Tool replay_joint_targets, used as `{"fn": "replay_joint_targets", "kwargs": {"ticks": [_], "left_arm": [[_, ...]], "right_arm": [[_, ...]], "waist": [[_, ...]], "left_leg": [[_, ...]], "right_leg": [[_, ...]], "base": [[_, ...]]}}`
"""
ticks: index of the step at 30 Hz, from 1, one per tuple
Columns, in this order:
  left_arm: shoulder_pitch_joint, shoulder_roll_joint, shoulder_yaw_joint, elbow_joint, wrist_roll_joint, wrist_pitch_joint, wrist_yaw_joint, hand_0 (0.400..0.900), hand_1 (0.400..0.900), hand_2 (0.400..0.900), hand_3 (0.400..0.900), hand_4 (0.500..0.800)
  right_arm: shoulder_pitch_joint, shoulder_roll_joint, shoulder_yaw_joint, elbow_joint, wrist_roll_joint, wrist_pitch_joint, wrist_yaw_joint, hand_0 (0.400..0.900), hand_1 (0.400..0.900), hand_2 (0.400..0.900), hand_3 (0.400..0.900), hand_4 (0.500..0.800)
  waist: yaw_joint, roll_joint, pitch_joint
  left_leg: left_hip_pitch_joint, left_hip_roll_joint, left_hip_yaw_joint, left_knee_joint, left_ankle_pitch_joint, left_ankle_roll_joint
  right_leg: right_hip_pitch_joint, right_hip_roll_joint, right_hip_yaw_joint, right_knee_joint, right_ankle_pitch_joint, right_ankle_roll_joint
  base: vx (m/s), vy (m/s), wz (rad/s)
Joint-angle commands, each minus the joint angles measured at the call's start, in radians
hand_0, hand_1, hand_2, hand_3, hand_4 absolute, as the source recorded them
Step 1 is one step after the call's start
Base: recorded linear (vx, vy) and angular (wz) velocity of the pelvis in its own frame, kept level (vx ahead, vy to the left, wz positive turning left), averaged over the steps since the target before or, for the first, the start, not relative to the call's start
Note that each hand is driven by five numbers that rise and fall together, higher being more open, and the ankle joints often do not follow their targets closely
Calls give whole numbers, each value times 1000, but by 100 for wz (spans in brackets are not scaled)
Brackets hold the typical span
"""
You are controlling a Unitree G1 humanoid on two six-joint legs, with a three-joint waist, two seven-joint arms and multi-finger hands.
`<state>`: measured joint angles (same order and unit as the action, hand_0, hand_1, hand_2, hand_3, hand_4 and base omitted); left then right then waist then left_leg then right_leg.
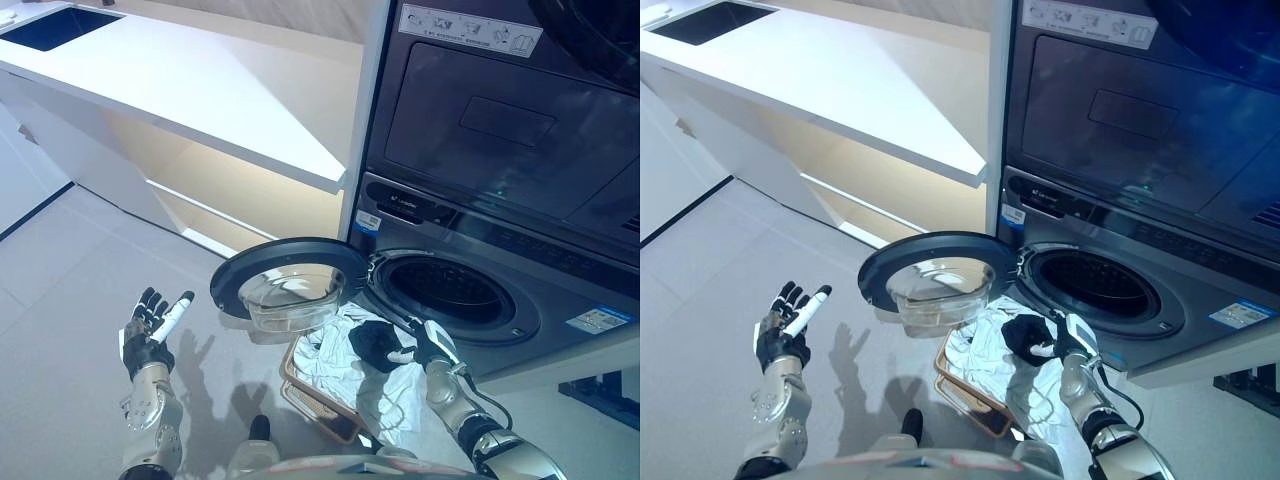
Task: Put the clothes in the basket into the washing machine.
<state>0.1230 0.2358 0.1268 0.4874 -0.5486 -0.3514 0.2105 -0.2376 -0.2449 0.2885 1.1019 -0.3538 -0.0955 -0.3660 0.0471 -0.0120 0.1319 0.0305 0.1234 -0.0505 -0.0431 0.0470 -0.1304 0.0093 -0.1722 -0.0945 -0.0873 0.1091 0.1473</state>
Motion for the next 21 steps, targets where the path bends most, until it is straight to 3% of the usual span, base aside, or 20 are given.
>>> {"fn": "replay_joint_targets", "kwargs": {"ticks": [1,8,21], "left_arm": [[-39,58,54,-65,82,-81,2,900,900,900,900,800],[-35,58,59,-77,63,-86,-13,900,900,900,900,800],[-33,56,76,-81,93,-88,17,900,900,900,900,800]], "right_arm": [[-71,-27,-12,-11,8,-47,-34,900,900,900,900,800],[-76,-25,-7,-5,-1,-45,-31,900,900,900,900,800],[-70,-22,-3,-6,-15,-44,-34,900,900,900,900,800]], "waist": [[-6,-7,-25],[-3,-9,-30],[-5,-13,-33]], "left_leg": [[-42,-32,-44,46,-48,81],[-46,-34,-46,47,-46,79],[-48,-36,-44,47,-44,79]], "right_leg": [[0,-14,-40,140,-102,5],[4,-15,-47,135,-99,4],[2,-14,-48,132,-95,3]], "base": [[-5,3,3],[-9,5,3],[0,0,0]]}}
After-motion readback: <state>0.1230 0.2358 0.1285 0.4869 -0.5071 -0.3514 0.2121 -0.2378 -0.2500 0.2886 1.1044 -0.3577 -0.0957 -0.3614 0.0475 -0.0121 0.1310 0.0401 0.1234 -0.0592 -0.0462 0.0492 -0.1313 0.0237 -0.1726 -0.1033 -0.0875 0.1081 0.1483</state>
